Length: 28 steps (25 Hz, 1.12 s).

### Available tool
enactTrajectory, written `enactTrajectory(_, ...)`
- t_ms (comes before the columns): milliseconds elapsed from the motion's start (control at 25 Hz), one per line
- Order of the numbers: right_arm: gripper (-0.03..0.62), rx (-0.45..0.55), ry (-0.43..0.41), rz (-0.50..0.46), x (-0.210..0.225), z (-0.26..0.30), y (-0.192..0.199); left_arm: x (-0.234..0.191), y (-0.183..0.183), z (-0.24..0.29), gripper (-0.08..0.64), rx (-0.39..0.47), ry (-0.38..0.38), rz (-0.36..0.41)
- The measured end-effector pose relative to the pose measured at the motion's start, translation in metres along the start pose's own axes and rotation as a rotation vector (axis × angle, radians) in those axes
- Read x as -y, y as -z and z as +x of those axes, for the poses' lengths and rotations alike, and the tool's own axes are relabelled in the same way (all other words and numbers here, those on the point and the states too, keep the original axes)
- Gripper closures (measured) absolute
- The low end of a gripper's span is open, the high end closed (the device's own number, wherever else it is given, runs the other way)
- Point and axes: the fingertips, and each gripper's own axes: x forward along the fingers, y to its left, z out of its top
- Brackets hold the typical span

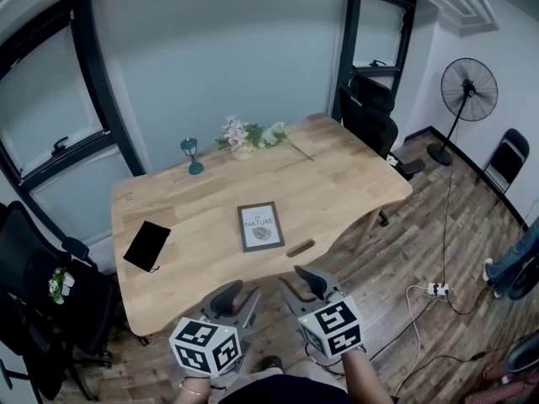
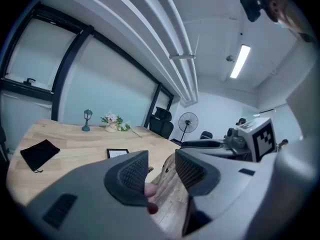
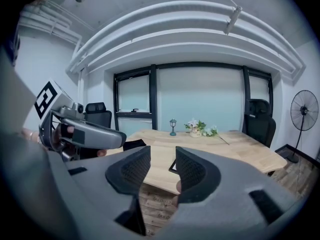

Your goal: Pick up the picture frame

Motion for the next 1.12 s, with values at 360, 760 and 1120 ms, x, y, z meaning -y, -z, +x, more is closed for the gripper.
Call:
enactTrajectory(360,0.462,-0.023,0.022,-0.003,0.011,0.026,0.001,-0.023,-0.008,0.016,0.397,-0.005,0.005,-0.021)
enactTrajectory(760,0.462,-0.033,0.040,0.010,0.028,0.044,0.003,-0.037,-0.011,0.035,0.397,-0.010,0.007,-0.038)
enactTrajectory(1120,0.462,-0.036,0.045,0.018,0.049,0.067,0.001,-0.053,-0.019,0.059,0.397,-0.018,0.003,-0.038)
